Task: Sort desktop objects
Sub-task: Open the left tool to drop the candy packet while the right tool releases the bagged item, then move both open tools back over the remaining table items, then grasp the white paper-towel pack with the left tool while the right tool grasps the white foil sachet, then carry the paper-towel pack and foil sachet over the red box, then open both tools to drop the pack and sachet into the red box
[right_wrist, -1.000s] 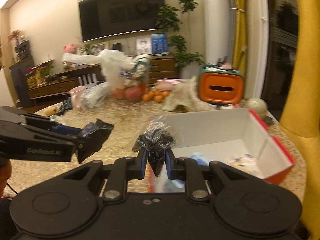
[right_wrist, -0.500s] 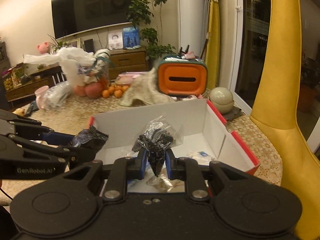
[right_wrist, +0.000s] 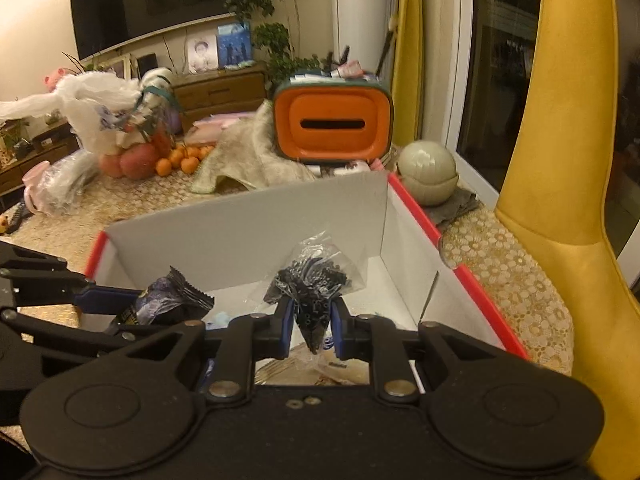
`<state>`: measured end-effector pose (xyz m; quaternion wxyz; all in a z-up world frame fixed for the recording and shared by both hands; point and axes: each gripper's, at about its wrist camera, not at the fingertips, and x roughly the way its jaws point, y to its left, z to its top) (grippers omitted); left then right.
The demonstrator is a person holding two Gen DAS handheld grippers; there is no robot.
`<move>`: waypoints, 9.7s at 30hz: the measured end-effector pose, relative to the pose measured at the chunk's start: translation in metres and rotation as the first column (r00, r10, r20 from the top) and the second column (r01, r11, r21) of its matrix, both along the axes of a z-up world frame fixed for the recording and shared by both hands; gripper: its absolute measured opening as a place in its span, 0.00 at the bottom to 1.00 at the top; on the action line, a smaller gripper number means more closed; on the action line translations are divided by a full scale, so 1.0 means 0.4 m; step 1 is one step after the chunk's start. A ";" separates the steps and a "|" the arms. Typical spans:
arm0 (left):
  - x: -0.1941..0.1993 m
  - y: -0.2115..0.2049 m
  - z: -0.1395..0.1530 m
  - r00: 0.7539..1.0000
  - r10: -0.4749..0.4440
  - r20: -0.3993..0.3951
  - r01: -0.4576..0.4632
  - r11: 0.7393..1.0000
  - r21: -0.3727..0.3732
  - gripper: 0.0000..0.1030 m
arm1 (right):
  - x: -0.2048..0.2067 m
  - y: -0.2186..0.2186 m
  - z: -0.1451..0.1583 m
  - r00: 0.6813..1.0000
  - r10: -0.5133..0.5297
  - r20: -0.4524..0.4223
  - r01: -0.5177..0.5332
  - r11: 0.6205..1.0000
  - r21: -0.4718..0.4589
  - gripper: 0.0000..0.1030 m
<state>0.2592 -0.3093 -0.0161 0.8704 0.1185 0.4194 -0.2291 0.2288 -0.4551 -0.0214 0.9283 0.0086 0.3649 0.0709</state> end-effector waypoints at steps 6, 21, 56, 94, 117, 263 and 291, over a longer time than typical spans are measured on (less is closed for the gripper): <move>0.029 -0.015 -0.038 1.000 0.000 -0.018 0.000 0.999 0.034 0.32 | 0.050 -0.001 -0.038 0.999 -0.014 -0.043 0.014 1.000 0.000 0.17; 0.060 -0.007 -0.058 0.998 0.005 -0.059 -0.005 1.000 0.007 0.47 | 0.076 -0.012 -0.072 0.993 -0.051 -0.104 0.054 0.998 0.033 0.27; -0.181 0.282 0.168 0.994 0.052 0.095 -0.034 0.983 -0.178 0.66 | -0.151 0.175 0.136 0.995 0.098 0.009 -0.098 0.995 -0.001 0.55; -0.305 0.895 0.111 0.883 0.444 0.155 -0.420 0.893 -0.163 0.73 | -0.168 0.722 0.117 0.934 0.356 -0.010 -0.355 0.934 0.039 0.69; -0.126 1.184 -0.068 0.787 0.597 0.153 -0.584 0.802 -0.125 1.00 | -0.002 0.995 -0.038 0.912 0.405 -0.061 -0.399 0.913 0.081 0.75; -0.100 0.145 0.109 0.995 -0.019 0.101 0.037 0.983 -0.181 0.29 | -0.112 0.042 0.042 0.993 -0.105 0.058 0.100 0.991 0.088 0.57; 0.007 0.053 -0.023 0.998 -0.051 -0.043 0.046 0.994 -0.095 0.29 | -0.030 0.015 -0.053 0.990 -0.138 -0.024 0.139 0.989 0.055 0.58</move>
